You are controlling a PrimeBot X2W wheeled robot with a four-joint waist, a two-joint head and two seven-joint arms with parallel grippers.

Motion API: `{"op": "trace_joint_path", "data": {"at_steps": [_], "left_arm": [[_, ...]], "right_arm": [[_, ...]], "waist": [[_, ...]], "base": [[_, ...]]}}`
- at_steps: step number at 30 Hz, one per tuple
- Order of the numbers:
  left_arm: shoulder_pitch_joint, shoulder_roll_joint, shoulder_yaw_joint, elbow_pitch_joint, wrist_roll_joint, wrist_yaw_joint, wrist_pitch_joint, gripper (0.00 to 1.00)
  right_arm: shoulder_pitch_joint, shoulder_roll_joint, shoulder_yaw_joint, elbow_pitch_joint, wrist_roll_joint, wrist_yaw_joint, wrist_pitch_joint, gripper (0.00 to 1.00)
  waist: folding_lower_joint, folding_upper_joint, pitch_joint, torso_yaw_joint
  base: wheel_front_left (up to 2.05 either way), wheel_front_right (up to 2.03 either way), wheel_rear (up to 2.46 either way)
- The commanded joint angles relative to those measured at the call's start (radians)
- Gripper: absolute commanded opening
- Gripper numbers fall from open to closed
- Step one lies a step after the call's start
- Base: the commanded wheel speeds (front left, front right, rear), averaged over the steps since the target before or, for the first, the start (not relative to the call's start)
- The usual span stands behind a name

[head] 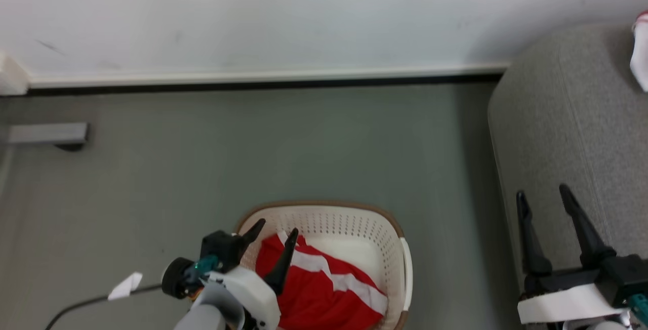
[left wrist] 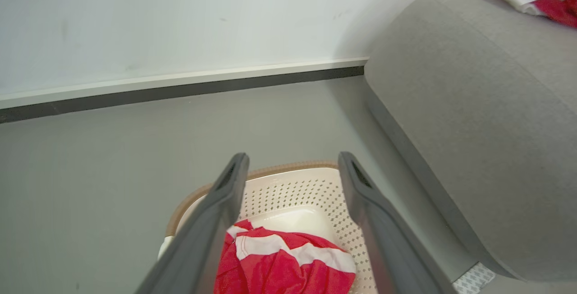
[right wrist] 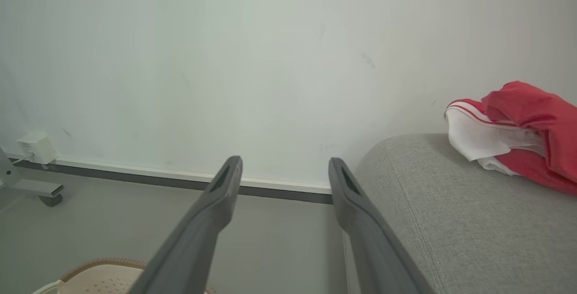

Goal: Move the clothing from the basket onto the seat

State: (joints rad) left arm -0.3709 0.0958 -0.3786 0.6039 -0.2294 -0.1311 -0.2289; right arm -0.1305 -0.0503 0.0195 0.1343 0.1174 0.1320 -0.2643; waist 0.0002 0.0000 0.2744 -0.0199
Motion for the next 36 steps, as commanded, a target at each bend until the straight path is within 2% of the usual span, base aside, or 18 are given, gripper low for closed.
{"op": "trace_joint_path", "data": {"at_steps": [1,7,16,26,36], "left_arm": [[-0.033,0.011,-0.006,0.028,-0.014,0.002,0.013,1.0],[-0.185,0.021,-0.087,0.201,-0.037,0.002,0.107,1.0],[-0.37,0.049,-0.137,0.408,-0.086,0.001,0.192,1.0],[-0.532,0.073,-0.148,0.568,-0.087,0.008,0.185,1.0],[-0.614,0.097,-0.172,0.642,-0.065,0.034,0.176,1.0]], "right_arm": [[-0.028,0.0,-0.001,-0.011,0.007,-0.002,0.0,1.0],[-0.095,0.0,0.006,-0.062,0.033,-0.002,0.0,1.0],[-0.17,0.0,0.013,-0.135,0.05,-0.003,0.0,1.0],[-0.213,0.0,0.026,-0.206,0.053,-0.003,0.0,1.0],[-0.248,0.0,0.048,-0.255,0.076,-0.002,0.0,1.0]], "waist": [[-0.0002,0.0,0.091,-0.05],[-0.0002,0.0,0.224,-0.102],[-0.0002,0.0,0.415,-0.174],[-0.0002,0.0,0.577,-0.19],[-0.0002,0.0,0.683,-0.208]], "base": [[0.0,0.0,0.0],[0.0,0.0,0.0],[0.0,0.0,0.0],[0.0,0.0,0.0],[0.0,0.0,0.0]]}}
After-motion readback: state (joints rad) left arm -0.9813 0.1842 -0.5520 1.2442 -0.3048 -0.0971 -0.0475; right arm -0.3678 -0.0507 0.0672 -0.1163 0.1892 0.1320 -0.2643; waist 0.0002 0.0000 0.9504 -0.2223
